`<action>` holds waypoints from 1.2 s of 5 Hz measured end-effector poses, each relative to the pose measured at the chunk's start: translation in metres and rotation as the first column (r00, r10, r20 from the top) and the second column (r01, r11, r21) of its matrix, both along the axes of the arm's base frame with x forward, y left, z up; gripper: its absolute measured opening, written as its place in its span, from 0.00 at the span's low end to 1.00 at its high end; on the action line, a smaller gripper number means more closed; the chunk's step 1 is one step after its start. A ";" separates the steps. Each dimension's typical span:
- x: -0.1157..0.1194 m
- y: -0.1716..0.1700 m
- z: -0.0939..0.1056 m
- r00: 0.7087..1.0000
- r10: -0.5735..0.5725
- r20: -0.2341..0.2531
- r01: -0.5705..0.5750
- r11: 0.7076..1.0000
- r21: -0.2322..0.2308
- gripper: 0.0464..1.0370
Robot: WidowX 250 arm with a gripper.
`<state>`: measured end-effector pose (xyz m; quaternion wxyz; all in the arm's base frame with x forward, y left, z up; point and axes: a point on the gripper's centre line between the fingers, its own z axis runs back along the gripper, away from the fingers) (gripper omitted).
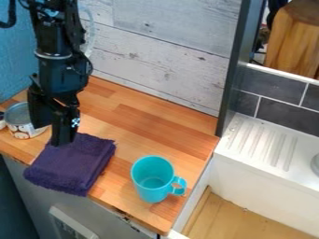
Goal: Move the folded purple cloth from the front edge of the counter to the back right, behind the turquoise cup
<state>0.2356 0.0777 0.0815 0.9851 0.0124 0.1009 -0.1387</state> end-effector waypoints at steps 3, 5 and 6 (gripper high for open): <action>0.010 -0.001 -0.034 0.985 0.066 0.157 -0.070 0.997 0.024 0.96; 0.012 0.004 -0.058 0.958 0.217 0.189 -0.222 0.975 0.007 0.96; 0.015 0.010 -0.067 0.950 0.274 0.150 -0.281 0.959 0.025 0.96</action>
